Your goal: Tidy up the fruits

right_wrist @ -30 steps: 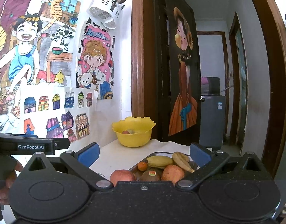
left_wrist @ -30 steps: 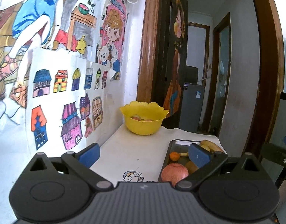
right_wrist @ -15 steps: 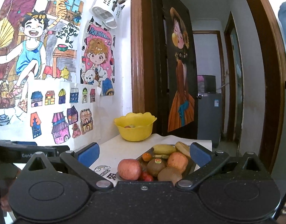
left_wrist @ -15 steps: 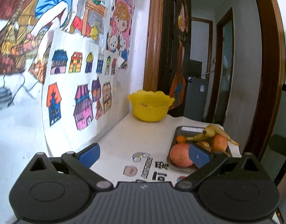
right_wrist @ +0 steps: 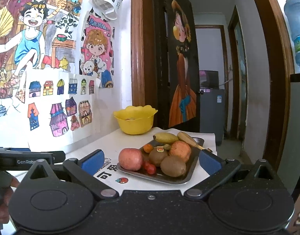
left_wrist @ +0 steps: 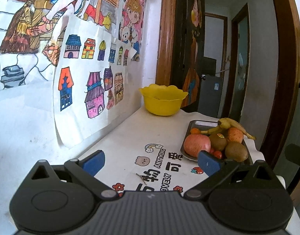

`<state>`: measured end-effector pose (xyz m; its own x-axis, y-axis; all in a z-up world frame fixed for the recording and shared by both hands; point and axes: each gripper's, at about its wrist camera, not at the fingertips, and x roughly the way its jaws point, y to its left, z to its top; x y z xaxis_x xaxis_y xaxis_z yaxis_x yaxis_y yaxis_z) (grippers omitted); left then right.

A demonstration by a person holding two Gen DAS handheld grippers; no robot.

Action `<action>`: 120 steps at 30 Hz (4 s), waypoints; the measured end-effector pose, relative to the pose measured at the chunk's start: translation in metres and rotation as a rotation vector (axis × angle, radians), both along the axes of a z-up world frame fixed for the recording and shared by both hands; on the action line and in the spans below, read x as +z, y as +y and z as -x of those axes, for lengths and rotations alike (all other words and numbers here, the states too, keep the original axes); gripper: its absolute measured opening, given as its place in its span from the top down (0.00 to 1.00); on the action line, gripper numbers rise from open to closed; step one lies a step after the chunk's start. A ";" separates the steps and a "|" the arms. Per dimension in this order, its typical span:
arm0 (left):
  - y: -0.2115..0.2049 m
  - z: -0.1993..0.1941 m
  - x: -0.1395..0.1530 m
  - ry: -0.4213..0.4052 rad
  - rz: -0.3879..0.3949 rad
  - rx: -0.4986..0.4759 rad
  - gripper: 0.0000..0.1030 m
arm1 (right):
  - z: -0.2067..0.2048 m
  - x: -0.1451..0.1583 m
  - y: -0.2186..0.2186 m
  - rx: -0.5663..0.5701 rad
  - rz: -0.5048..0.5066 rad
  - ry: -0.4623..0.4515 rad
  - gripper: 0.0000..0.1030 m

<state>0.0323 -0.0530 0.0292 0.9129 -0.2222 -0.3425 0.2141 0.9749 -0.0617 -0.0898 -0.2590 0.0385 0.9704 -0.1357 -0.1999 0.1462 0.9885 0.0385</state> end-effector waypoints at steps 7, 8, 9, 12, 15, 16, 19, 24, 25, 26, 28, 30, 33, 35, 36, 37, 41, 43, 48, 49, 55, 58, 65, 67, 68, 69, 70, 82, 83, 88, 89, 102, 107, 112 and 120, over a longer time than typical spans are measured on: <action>0.006 0.008 -0.017 -0.011 0.015 -0.014 0.00 | 0.004 -0.022 0.004 -0.012 -0.040 0.029 0.01; 0.006 0.009 -0.021 -0.008 0.014 -0.013 0.00 | 0.004 -0.026 0.006 -0.014 -0.035 0.036 0.01; 0.005 0.009 -0.023 -0.006 0.012 -0.013 0.00 | 0.004 -0.030 0.007 -0.013 -0.029 0.045 0.01; 0.004 0.009 -0.032 0.003 0.001 -0.011 0.00 | 0.006 -0.038 0.010 -0.010 -0.019 0.049 0.01; 0.003 0.008 -0.039 0.021 -0.005 -0.013 0.00 | 0.007 -0.045 0.010 -0.018 -0.024 0.047 0.01; 0.003 0.008 -0.041 0.024 -0.007 -0.015 0.00 | 0.006 -0.046 0.010 -0.021 -0.028 0.050 0.01; 0.003 0.008 -0.043 0.028 -0.011 -0.014 0.00 | 0.006 -0.050 0.009 -0.032 -0.038 0.053 0.01; 0.003 0.008 -0.044 0.031 -0.011 -0.014 0.00 | 0.004 -0.055 0.006 -0.051 -0.040 0.066 0.01; 0.003 0.009 -0.045 0.031 -0.011 -0.014 0.00 | 0.004 -0.055 0.006 -0.055 -0.041 0.067 0.01; 0.003 0.009 -0.045 0.031 -0.013 -0.013 0.00 | 0.003 -0.056 0.006 -0.057 -0.043 0.070 0.01; 0.003 0.010 -0.045 0.031 -0.015 -0.011 0.00 | 0.003 -0.058 0.005 -0.061 -0.050 0.080 0.01; 0.004 0.011 -0.046 0.032 -0.015 -0.010 0.00 | 0.002 -0.059 0.003 -0.078 -0.057 0.090 0.01; 0.004 0.011 -0.047 0.034 -0.014 -0.008 0.00 | 0.002 -0.060 0.003 -0.082 -0.054 0.092 0.01; 0.004 0.011 -0.047 0.035 -0.014 -0.006 0.00 | 0.002 -0.061 0.002 -0.085 -0.053 0.096 0.01; 0.004 0.011 -0.047 0.036 -0.015 -0.004 0.00 | 0.002 -0.062 0.002 -0.087 -0.053 0.100 0.01; 0.004 0.011 -0.047 0.036 -0.017 -0.003 0.00 | 0.001 -0.062 0.001 -0.088 -0.055 0.104 0.01; 0.004 0.012 -0.047 0.037 -0.020 0.002 0.00 | 0.002 -0.063 -0.001 -0.095 -0.063 0.104 0.01; 0.003 0.012 -0.047 0.037 -0.023 0.003 0.00 | 0.002 -0.063 -0.002 -0.097 -0.066 0.106 0.01; 0.002 0.012 -0.047 0.036 -0.026 0.003 0.00 | 0.001 -0.064 -0.003 -0.099 -0.072 0.107 0.01; 0.002 0.012 -0.047 0.037 -0.026 0.004 0.00 | 0.002 -0.064 -0.003 -0.099 -0.072 0.107 0.01; 0.002 0.012 -0.047 0.037 -0.027 0.005 0.00 | 0.001 -0.064 -0.001 -0.097 -0.068 0.109 0.01; 0.002 0.012 -0.046 0.037 -0.030 0.003 0.00 | 0.001 -0.064 -0.001 -0.098 -0.070 0.109 0.01; 0.003 0.012 -0.046 0.037 -0.028 0.007 0.00 | 0.002 -0.065 0.001 -0.092 -0.059 0.114 0.01; 0.003 0.013 -0.047 0.037 -0.028 0.007 0.00 | 0.002 -0.065 0.002 -0.093 -0.060 0.113 0.01; 0.003 0.013 -0.047 0.037 -0.027 0.007 0.00 | 0.002 -0.065 0.002 -0.093 -0.060 0.113 0.01; 0.003 0.012 -0.047 0.037 -0.027 0.007 0.00 | 0.002 -0.065 0.001 -0.092 -0.059 0.114 0.01; 0.003 0.012 -0.047 0.037 -0.028 0.007 0.00 | 0.002 -0.065 0.002 -0.092 -0.059 0.114 0.01; 0.003 0.013 -0.048 0.039 -0.026 0.013 0.00 | 0.002 -0.065 0.001 -0.093 -0.061 0.113 0.01; 0.003 0.013 -0.048 0.040 -0.026 0.015 0.00 | 0.002 -0.065 0.001 -0.092 -0.061 0.113 0.01; 0.003 0.012 -0.049 0.060 -0.024 0.018 0.00 | 0.002 -0.065 0.001 -0.092 -0.060 0.114 0.01; 0.003 0.012 -0.049 0.061 -0.025 0.019 0.00 | 0.002 -0.065 0.001 -0.092 -0.060 0.114 0.01; 0.003 0.013 -0.049 0.059 -0.027 0.021 0.00 | 0.002 -0.065 0.001 -0.093 -0.061 0.114 0.01; 0.002 0.013 -0.049 0.059 -0.028 0.021 0.00 | 0.002 -0.065 0.000 -0.092 -0.061 0.114 0.01; 0.003 0.012 -0.049 0.059 -0.029 0.021 0.00 | 0.002 -0.065 0.001 -0.092 -0.061 0.114 0.01; 0.002 0.012 -0.049 0.060 -0.030 0.021 0.00 | 0.002 -0.065 0.001 -0.091 -0.060 0.115 0.01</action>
<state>0.0201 -0.0507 -0.0193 0.8948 -0.1922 -0.4030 0.1906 0.9807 -0.0444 -0.0919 -0.2584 -0.0270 0.9248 -0.2065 -0.3197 0.2420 0.9674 0.0751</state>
